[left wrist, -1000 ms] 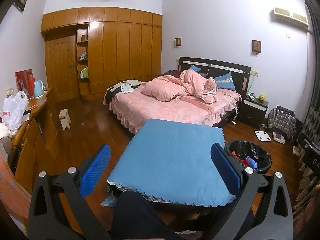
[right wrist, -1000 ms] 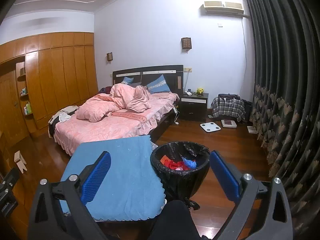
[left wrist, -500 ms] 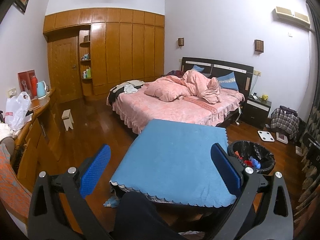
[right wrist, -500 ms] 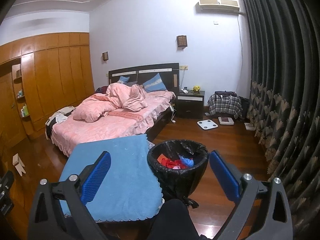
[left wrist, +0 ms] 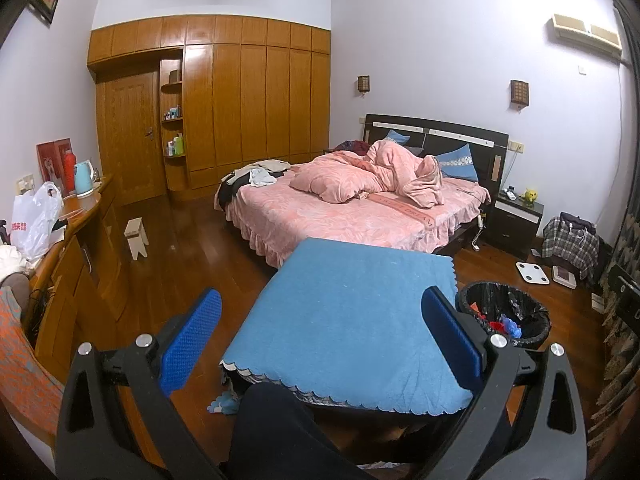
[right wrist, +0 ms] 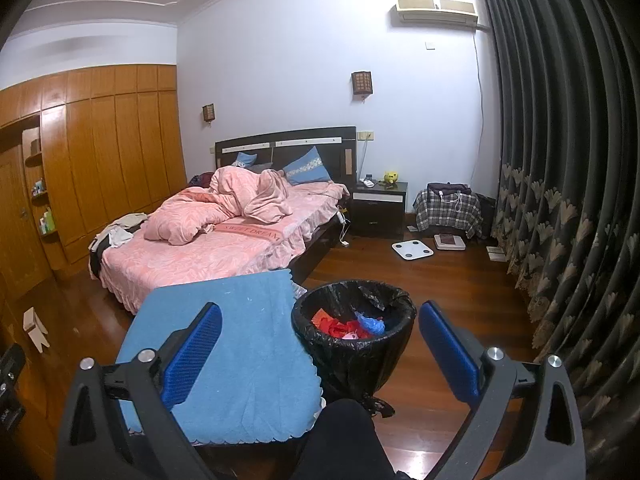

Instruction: Collect trash

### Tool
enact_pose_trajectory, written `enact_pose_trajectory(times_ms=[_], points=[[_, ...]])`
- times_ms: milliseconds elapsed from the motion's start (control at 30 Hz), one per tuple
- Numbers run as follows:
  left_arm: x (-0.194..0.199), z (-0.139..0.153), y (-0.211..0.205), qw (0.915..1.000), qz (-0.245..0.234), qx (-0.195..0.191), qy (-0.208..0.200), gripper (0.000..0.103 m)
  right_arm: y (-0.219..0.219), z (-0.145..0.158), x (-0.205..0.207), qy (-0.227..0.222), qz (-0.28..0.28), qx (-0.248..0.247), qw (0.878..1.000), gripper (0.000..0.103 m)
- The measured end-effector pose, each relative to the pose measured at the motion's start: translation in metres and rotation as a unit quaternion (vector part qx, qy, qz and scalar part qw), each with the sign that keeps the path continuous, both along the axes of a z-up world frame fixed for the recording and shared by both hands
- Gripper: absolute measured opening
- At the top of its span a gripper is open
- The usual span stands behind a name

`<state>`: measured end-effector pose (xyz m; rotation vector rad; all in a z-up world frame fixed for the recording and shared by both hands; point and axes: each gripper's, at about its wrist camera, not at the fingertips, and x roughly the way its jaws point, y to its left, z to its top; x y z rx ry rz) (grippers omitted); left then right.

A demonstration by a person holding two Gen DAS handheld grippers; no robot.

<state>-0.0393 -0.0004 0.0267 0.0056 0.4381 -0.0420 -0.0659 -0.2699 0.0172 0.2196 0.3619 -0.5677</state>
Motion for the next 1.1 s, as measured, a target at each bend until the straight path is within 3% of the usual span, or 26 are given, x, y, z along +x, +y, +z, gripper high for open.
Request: enact_pose_trajectory(times_ms=[1100], points=[[-0.0015,0.0026,-0.0001,1.0,0.002,-0.001,-0.001,0.097,0.0015,-0.001,0.0008,0.001,0.0,0.0,1.0,0.097]])
